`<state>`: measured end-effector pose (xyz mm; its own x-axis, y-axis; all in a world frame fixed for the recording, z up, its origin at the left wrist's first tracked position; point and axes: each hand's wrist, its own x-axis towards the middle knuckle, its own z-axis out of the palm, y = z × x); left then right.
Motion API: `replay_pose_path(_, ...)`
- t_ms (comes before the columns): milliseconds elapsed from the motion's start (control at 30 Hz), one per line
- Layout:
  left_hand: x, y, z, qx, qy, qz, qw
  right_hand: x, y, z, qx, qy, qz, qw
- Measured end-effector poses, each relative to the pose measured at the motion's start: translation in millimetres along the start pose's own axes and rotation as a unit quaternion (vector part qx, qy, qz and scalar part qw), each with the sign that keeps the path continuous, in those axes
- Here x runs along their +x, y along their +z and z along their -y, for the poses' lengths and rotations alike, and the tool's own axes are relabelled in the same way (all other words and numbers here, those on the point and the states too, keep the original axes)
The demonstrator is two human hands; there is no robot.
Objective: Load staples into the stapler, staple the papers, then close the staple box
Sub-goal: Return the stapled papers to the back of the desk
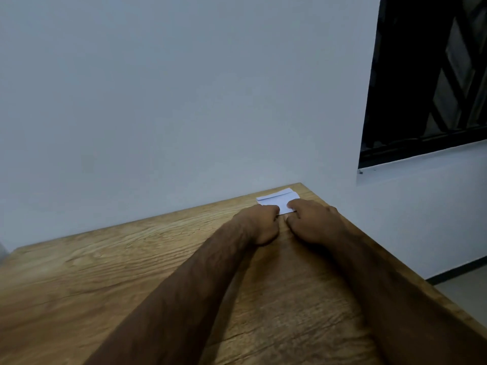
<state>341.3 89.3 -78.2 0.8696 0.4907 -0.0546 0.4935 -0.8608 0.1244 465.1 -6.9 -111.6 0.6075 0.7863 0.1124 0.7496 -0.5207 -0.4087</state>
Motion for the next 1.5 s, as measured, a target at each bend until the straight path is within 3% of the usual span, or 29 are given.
replay_pose_path(500, 42.4, 12.0, 1.3, -0.046, 0.015, -0.044, 0.998, 33.1, 3.3, -16.5, -0.042, -0.002, -0.02, 0.999)
replay_pose_path(967, -119.4, -32.7, 60.4, -0.02, -0.005, -0.017, 1.0, -12.8, -5.0, 22.2, -0.016, -0.074, -0.066, 0.995)
replay_pose_path(1167, -219.7, -31.6, 92.7, -0.066, -0.023, -0.018, 0.997, -70.8, -23.6, 58.2, 0.0, -0.143, -0.003, 0.99)
replay_pose_path(1333, -282.1, -25.5, 107.6, -0.128, -0.032, -0.021, 0.991, -125.8, -34.7, 74.0, 0.137, -0.194, 0.105, 0.966)
replay_pose_path(1500, -323.7, -13.6, 104.5, -0.169, -0.024, 0.001, 0.985, -168.7, -42.5, 73.7, 0.073, -0.25, 0.135, 0.956)
